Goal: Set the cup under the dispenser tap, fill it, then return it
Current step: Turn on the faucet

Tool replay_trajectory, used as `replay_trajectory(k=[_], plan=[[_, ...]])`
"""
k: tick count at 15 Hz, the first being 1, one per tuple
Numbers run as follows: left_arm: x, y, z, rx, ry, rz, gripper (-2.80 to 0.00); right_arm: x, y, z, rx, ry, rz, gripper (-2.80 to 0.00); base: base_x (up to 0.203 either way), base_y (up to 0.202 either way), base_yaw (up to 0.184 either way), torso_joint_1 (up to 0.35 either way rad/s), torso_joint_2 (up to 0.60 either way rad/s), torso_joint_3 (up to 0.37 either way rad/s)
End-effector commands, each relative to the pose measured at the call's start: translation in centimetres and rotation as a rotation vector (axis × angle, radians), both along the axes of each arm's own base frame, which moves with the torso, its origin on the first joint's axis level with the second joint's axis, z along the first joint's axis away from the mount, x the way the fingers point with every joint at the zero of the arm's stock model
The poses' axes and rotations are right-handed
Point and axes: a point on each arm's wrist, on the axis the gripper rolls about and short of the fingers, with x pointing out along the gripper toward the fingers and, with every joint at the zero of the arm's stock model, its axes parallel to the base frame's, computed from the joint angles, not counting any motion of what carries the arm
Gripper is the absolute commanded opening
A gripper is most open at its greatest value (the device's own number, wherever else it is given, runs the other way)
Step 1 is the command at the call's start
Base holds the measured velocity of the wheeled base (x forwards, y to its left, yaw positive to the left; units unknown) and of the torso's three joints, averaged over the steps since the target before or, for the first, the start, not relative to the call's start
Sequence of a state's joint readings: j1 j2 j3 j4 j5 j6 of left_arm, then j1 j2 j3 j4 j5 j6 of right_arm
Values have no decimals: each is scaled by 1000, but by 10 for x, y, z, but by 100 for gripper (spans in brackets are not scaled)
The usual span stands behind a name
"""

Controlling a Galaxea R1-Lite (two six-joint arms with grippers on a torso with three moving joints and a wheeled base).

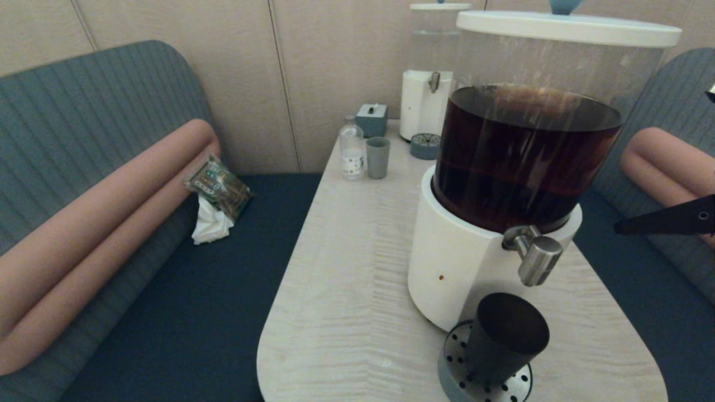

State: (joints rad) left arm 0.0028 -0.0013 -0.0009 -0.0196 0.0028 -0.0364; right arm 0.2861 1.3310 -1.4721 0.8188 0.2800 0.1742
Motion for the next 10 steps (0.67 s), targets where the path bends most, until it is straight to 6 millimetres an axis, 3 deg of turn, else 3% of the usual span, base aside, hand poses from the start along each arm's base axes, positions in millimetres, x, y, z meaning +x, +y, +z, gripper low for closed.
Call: replay_trajectory(k=[1, 10], plan=[[0, 0, 0, 0, 0, 1, -280, 3, 2, -9, -25, 27, 23, -280, 0, 0, 0, 0, 0, 0], [0, 0, 0, 0, 2, -1, -280, -2, 12, -11, -46, -60, 177, -280, 0, 0, 0, 0, 0, 0]])
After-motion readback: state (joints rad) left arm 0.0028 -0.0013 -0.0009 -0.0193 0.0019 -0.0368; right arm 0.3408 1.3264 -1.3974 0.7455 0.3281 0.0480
